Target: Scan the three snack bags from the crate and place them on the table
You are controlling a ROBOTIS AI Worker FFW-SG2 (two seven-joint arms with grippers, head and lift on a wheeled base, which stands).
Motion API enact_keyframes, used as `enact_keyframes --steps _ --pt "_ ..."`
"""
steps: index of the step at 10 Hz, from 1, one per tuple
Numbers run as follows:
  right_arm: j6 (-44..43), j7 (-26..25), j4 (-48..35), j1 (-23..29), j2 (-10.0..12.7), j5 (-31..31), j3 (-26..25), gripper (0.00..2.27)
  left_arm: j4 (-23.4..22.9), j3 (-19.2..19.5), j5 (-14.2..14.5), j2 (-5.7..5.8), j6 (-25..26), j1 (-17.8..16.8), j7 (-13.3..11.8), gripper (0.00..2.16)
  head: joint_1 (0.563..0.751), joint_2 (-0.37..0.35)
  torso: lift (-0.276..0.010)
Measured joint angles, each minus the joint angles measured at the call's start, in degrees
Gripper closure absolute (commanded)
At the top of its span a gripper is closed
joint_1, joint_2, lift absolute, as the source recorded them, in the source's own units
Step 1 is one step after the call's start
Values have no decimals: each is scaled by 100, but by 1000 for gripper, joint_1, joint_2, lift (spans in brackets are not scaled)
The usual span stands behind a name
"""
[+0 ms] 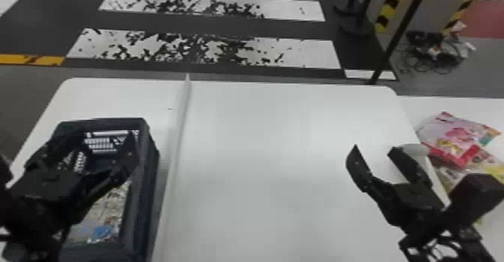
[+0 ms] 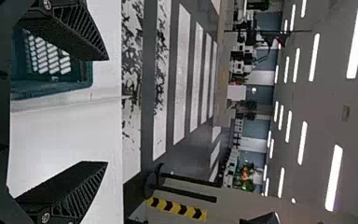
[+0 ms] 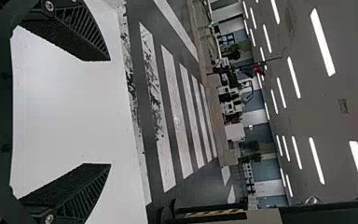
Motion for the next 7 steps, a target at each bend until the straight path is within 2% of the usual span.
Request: enact_keyframes --steps 2,4,5,6,7 --pt "-39 15 78 -21 -49 7 28 76 -286 641 378 20 959 -14 35 83 695 48 -62" --pt "-44 17 156 -60 -110 7 55 76 -399 1050 688 32 2090 -275 55 161 695 75 -62" --pt "-45 17 204 -80 -126 9 61 76 -418 1202 807 30 2978 -524 47 205 695 86 -62" --pt "-64 17 260 -103 -136 16 65 76 -433 1317 854 1 4209 -898 57 205 695 96 -62" --pt "-93 17 327 -131 -140 33 82 76 -441 1368 836 -24 5171 -1255 89 208 695 99 -62"
